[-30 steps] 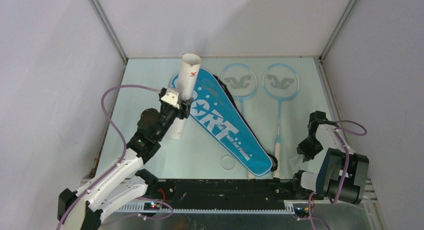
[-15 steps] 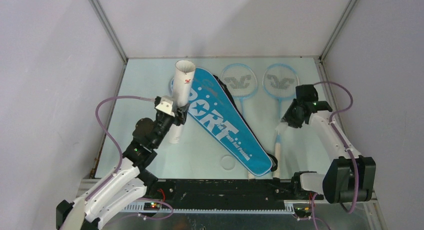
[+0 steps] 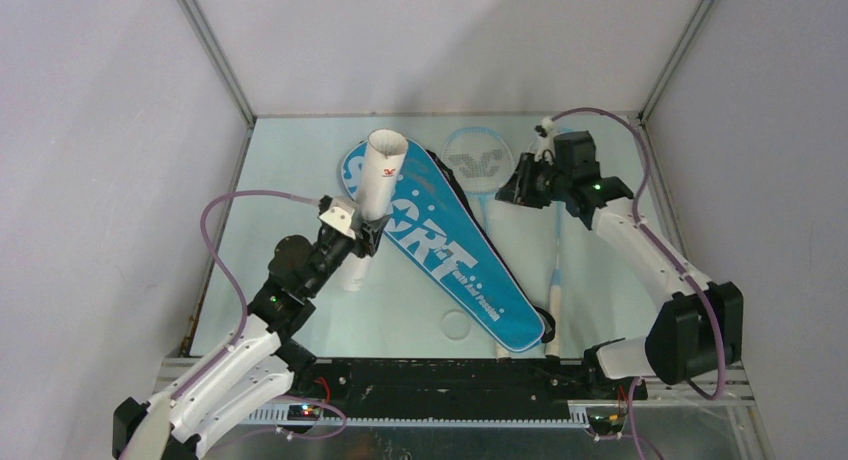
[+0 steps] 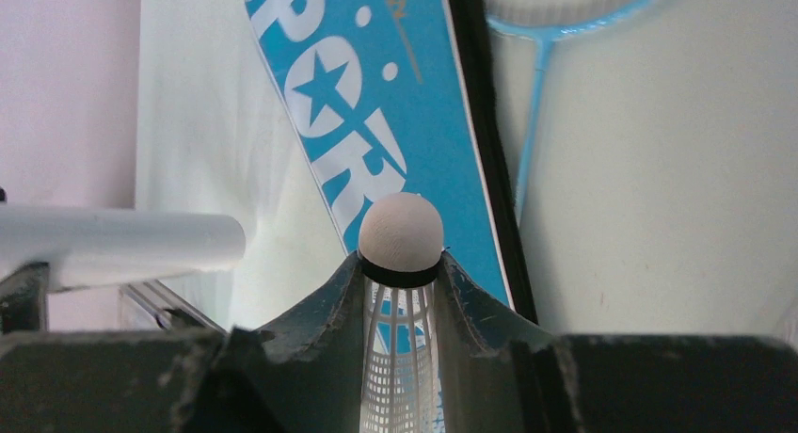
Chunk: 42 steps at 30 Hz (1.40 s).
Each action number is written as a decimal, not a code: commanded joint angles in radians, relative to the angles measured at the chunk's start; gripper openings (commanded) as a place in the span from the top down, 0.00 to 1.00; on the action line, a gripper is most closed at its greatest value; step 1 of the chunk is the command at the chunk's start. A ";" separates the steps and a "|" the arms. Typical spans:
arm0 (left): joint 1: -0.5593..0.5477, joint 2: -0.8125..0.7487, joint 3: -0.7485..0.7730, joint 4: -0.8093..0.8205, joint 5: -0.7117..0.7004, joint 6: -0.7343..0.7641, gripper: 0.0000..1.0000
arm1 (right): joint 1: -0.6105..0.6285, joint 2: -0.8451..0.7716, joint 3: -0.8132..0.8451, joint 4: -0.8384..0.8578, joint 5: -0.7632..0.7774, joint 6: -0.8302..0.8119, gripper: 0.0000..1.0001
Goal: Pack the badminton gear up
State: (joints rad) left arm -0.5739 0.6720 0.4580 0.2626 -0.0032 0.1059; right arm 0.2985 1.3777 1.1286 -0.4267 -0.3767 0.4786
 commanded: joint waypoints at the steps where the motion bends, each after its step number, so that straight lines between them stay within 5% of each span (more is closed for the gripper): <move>1: -0.004 -0.042 0.012 0.021 0.044 0.008 0.58 | 0.124 0.117 0.068 -0.036 0.155 -0.305 0.90; 6: -0.004 -0.087 -0.004 0.015 0.051 -0.007 0.58 | 0.174 0.169 0.117 -0.089 0.067 -0.539 0.88; 12: -0.004 -0.103 -0.007 -0.054 0.143 0.010 0.58 | 0.199 0.199 0.119 -0.194 -0.150 -0.896 0.70; 15: -0.004 -0.113 -0.007 -0.054 0.147 0.020 0.58 | 0.241 0.261 0.119 -0.211 -0.124 -0.938 0.58; 25: -0.004 -0.150 -0.005 -0.078 0.141 0.016 0.58 | 0.283 0.371 0.119 -0.116 -0.061 -0.928 0.46; 30: -0.004 -0.166 -0.015 -0.072 0.139 0.008 0.58 | 0.291 0.292 0.094 -0.062 -0.011 -0.863 0.32; 34: -0.004 -0.166 -0.018 -0.071 0.125 0.003 0.58 | 0.287 0.118 -0.008 0.093 0.132 -0.689 0.02; 39: -0.004 -0.166 -0.029 -0.056 0.125 0.005 0.58 | 0.249 -0.151 -0.265 0.249 0.282 -0.340 0.01; 42: -0.004 -0.160 -0.039 -0.037 0.137 0.002 0.58 | 0.186 -0.322 -0.422 0.327 0.220 -0.178 0.01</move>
State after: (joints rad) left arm -0.5739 0.5167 0.4271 0.1440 0.1169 0.1112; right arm 0.5419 1.2087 0.8707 -0.2569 -0.1905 -0.0063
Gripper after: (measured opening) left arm 0.644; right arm 0.992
